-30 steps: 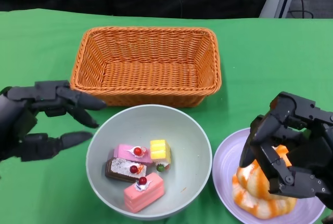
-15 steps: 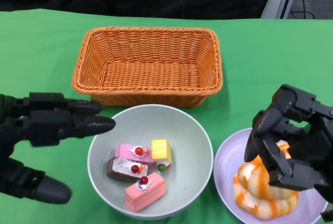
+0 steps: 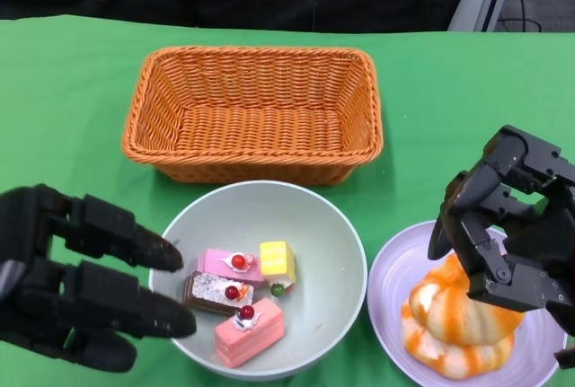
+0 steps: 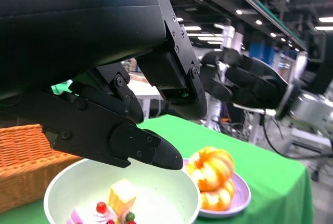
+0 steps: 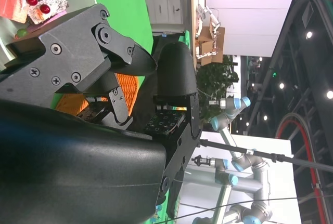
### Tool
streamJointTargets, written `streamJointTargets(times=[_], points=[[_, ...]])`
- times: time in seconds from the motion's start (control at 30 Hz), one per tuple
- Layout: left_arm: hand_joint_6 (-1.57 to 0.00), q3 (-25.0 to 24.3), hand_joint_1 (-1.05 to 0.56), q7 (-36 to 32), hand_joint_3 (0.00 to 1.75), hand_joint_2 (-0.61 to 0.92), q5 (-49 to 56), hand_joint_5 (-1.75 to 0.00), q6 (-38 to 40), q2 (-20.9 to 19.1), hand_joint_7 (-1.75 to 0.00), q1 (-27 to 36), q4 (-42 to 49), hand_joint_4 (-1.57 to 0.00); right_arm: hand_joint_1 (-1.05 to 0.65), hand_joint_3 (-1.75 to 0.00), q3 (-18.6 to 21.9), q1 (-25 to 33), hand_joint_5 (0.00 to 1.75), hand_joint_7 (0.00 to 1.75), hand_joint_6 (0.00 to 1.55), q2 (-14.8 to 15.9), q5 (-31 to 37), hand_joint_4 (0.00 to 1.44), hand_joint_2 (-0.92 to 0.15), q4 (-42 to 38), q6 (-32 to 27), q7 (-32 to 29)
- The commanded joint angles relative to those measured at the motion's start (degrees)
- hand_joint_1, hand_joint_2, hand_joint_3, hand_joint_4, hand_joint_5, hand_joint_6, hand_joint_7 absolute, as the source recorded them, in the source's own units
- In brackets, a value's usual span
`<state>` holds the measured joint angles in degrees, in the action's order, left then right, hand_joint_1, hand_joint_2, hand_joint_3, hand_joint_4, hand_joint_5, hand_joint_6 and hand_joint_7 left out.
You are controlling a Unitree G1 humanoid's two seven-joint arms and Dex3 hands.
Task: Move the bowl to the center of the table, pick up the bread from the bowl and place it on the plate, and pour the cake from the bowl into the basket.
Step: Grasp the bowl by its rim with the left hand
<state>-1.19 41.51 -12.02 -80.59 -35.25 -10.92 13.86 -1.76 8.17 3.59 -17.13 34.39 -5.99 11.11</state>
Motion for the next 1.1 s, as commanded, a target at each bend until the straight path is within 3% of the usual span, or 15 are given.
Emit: streamJointTargets(times=[0.03,0.27,0.4,0.5,0.7,1.1], points=[[-1.07,0.6,-0.4,-1.3,0.01,0.89,3.4,-0.15,-2.1,-2.2,-0.07,-1.3,1.5,-1.05,-0.09,-1.02,0.6,-0.3,1.61,1.42,0.7,0.6,-0.9,0.79,-0.61,0.8,-0.8,0.0],[-1.12,0.5,-0.42,-4.8,0.01,0.91,9.6,-0.16,-4.8,-2.6,-0.06,-2.3,3.5,-1.09,-0.08,-1.06,0.4,-0.1,1.6,1.42,0.71,0.5,-0.5,0.79,-0.57,1.3,-1.3,-0.4],[-1.08,-5.1,-0.44,-6.4,0.0,0.89,19.1,-0.15,-0.5,1.0,-0.03,0.2,-1.1,-1.08,-0.11,-1.05,-0.8,0.9,1.6,1.46,0.7,0.9,1.2,0.8,-0.56,2.5,-1.6,-0.6],[-1.06,-6.2,-0.44,-8.1,0.0,0.9,22.8,-0.13,3.0,1.4,-0.01,1.6,-4.2,-1.06,-0.12,-1.04,-1.1,1.5,1.59,1.47,0.69,0.8,1.5,0.8,-0.56,2.9,-1.5,-0.6],[-1.04,-6.1,-0.42,-11.9,0.0,0.89,27.1,-0.1,6.2,1.4,0.0,2.4,-6.0,-1.06,-0.1,-1.14,-1.5,1.7,1.6,1.49,0.67,1.0,2.1,0.79,-0.53,3.0,-1.7,-0.1],[-1.0,-2.7,-0.45,-14.3,0.0,0.88,35.9,-0.03,11.6,-1.4,0.0,1.7,-7.6,-1.02,-0.04,-1.14,-1.3,2.7,1.55,1.46,0.68,1.7,2.2,0.8,-0.53,4.4,-2.7,-0.2]])
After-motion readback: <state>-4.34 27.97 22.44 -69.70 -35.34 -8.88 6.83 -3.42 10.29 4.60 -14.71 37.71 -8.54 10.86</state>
